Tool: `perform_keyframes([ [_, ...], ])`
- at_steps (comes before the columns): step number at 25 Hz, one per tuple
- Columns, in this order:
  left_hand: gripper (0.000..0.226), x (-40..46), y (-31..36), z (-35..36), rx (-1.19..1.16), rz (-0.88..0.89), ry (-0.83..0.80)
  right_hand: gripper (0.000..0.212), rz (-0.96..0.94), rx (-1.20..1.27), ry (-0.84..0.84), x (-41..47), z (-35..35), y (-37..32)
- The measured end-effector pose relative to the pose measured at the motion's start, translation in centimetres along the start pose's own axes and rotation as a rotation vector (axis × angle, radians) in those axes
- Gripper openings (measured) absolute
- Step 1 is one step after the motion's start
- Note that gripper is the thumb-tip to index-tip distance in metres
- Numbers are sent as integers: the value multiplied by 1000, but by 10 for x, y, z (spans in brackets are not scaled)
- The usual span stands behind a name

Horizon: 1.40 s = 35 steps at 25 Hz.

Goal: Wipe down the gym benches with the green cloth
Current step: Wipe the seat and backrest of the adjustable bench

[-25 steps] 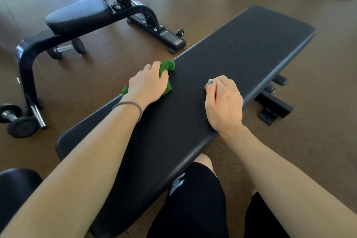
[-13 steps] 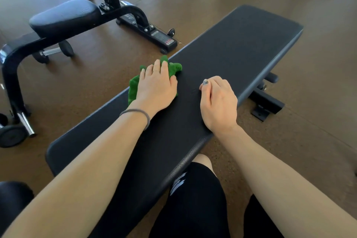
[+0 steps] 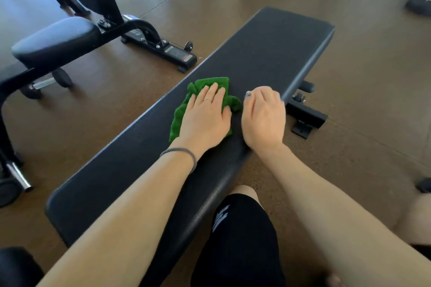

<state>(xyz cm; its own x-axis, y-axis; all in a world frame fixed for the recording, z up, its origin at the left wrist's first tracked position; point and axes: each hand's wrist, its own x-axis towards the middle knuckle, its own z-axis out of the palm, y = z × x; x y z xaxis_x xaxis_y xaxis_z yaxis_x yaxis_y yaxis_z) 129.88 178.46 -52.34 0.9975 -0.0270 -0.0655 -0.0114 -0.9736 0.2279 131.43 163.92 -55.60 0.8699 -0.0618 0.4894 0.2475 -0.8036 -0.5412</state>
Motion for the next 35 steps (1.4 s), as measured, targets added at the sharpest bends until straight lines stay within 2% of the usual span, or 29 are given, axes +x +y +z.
perform_keyframes([
  [3, 61, -32, 16, 3, 23, 54, -5, 41, -35, -69, -69, 28, -1, 38],
  [5, 63, -94, 17, 4, 62, 160, -24, 41, -49, -45, -36, 29, 9, 47],
  [7, 66, -127, 15, 4, 112, 176, -56, 39, -31, 2, 26, 24, 17, 45],
  [11, 65, -53, 45, 16, 124, 135, -3, 34, -147, -16, 63, 32, 15, 49],
  [13, 62, -23, 67, 19, 108, 83, -13, 38, -162, -44, -38, 53, 11, 61],
  [16, 66, -58, 63, 18, 156, 85, -9, 47, -165, -46, -204, 88, 6, 84],
  [20, 69, -118, 44, 18, 259, 88, 22, 38, -183, -45, -152, 84, 8, 84],
  [27, 64, 15, 106, 30, 119, -46, 41, 39, -330, -3, -219, 104, 8, 98],
  [32, 74, -59, 99, 29, 262, -22, 27, 39, -381, 28, -241, 102, 3, 108],
  [35, 73, -70, 90, 27, 262, -86, 0, 38, -389, -30, -239, 99, 5, 105],
])
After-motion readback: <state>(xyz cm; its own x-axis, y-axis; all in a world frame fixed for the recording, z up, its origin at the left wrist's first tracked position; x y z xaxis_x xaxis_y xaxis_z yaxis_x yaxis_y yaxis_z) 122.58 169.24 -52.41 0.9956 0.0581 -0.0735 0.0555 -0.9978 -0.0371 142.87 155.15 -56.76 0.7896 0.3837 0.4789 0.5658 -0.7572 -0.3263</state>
